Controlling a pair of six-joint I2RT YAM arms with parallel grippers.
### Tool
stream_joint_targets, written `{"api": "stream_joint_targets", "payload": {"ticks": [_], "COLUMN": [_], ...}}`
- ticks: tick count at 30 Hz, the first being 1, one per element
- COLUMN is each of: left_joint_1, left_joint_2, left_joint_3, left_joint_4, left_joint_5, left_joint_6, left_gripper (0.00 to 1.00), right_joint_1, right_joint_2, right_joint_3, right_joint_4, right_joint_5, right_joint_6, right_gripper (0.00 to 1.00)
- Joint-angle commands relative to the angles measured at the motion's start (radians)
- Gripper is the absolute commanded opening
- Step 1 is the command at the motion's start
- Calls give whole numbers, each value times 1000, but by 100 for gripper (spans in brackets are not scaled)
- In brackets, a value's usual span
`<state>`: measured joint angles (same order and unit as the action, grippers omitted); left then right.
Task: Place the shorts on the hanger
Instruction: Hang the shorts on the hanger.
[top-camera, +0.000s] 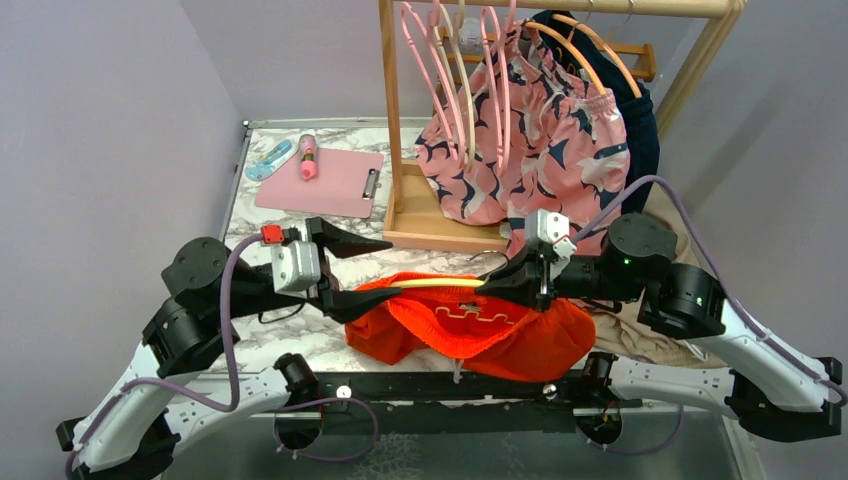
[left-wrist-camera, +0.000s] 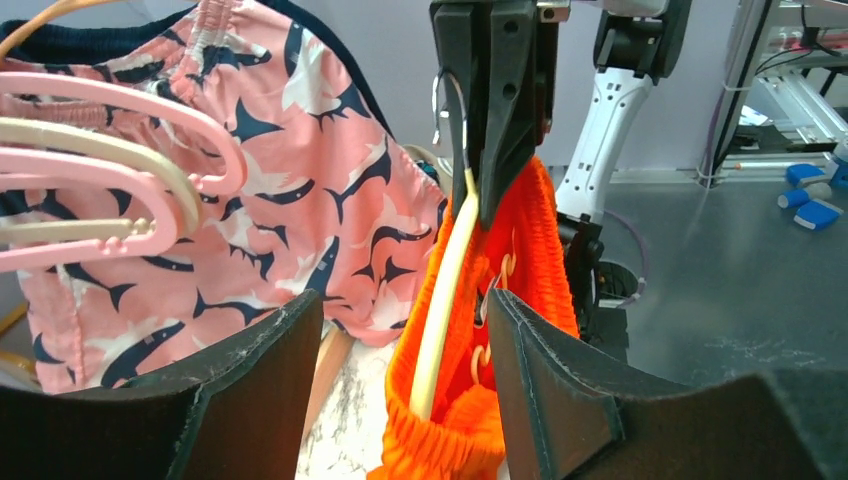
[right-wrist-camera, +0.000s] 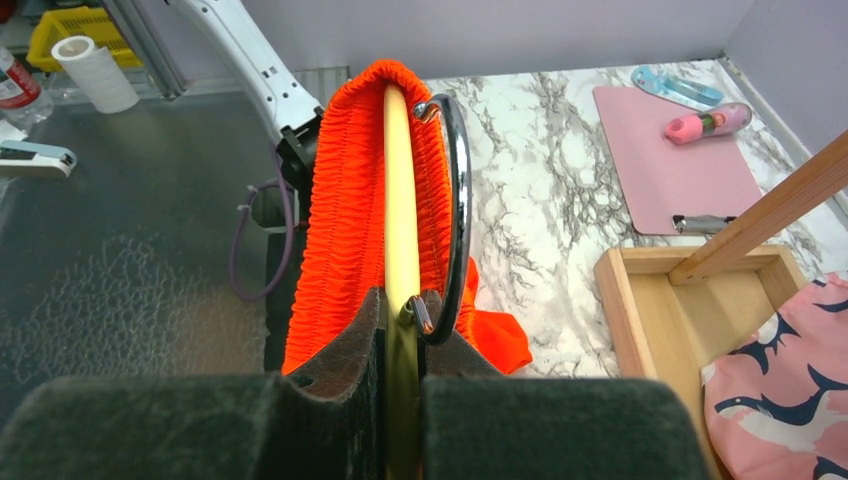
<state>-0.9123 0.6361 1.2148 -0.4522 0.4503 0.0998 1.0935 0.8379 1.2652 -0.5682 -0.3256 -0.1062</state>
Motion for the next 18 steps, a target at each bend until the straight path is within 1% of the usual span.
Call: {"api": "stream_joint_targets", "payload": {"ticks": [1, 8, 18], "left_joint_1": [0, -1, 0], "left_joint_2": [81, 171, 217], "left_joint_3": [39, 29, -1], "left_joint_4": [27, 28, 21], "left_joint_5": [97, 207, 229], "left_joint_6": [15, 21, 42], "left_gripper": [64, 64, 64], "right_joint_1": [1, 0, 0], "right_joint_2": [6, 32, 56], "right_joint_3": [46, 62, 77], "right_joint_4": [110, 106, 109], "right_joint_5": [-28, -31, -33], "right_joint_6": [-12, -25, -39], "right_gripper": [1, 1, 1]}}
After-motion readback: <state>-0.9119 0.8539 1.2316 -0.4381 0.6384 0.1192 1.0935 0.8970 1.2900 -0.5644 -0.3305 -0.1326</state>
